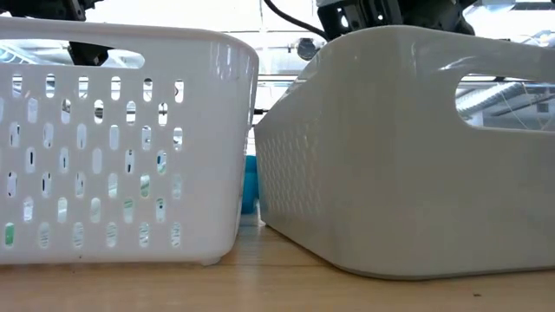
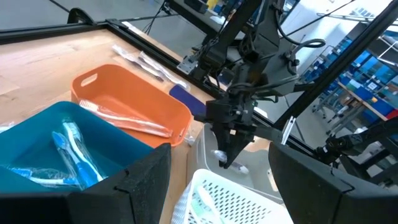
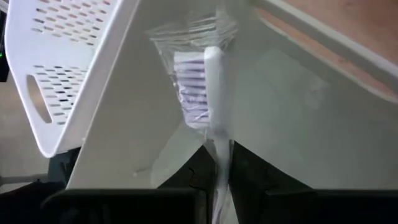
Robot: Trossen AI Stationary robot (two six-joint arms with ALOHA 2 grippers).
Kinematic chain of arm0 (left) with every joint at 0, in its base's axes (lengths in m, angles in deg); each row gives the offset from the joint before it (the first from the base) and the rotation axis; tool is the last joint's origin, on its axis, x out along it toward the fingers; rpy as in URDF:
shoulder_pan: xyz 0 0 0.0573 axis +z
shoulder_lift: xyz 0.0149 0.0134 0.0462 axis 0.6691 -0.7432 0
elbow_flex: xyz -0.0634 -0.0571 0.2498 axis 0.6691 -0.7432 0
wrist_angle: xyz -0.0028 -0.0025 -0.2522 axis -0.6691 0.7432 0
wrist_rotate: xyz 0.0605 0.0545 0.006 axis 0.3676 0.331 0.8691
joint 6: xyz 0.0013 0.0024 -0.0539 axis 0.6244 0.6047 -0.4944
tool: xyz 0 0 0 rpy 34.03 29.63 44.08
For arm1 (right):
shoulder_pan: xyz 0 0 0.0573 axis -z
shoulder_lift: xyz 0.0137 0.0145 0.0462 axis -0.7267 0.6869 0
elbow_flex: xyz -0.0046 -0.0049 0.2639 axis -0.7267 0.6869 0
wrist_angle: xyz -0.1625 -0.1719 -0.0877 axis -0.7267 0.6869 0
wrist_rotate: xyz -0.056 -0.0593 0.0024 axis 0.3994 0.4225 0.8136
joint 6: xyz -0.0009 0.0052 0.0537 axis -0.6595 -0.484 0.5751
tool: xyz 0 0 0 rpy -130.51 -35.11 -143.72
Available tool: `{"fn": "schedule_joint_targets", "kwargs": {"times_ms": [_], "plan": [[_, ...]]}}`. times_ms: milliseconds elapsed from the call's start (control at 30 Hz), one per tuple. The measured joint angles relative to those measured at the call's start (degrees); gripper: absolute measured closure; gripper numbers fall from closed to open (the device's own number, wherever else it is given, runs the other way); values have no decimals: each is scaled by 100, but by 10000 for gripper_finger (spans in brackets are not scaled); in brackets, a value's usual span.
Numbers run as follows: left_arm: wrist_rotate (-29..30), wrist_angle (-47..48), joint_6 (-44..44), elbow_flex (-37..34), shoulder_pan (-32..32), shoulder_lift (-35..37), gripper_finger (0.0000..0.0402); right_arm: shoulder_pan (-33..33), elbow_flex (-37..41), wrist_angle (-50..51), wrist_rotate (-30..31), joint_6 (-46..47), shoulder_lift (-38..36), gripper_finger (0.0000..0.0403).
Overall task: Pick & Place Toothbrushes
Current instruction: Put the purple toothbrush into the gray bin
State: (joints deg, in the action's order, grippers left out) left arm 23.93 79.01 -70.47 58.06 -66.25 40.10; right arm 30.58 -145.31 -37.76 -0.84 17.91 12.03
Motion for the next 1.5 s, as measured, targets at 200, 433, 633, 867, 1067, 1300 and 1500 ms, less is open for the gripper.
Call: {"fn": "schedule_joint_targets", "kwargs": {"times_ms": [200, 433, 633, 867, 1067, 1300, 1500], "plan": [[1, -4, -4, 0, 0, 0, 131, -2, 0, -15, 0, -63, -2, 336], [1, -7, -4, 0, 0, 0, 131, -1, 0, -26, 8, -59, -4, 263], [-1, -7, -2, 0, 0, -1, 131, -4, 2, -41, 28, -109, -210, 246], [-23, -46, 3, -2, 0, 0, 131, -7, 2, 70, 41, -230, -784, 269], [-26, -96, 17, -2, 0, -2, 131, -61, -4, 691, 133, -208, -1360, 300], [-23, -133, 17, -2, 0, -7, 131, -242, 0, 2622, 1144, 19, -2084, 346], [18, -131, 17, -2, 0, -7, 131, -235, 0, 3982, 2300, 358, -2676, 382]]}}
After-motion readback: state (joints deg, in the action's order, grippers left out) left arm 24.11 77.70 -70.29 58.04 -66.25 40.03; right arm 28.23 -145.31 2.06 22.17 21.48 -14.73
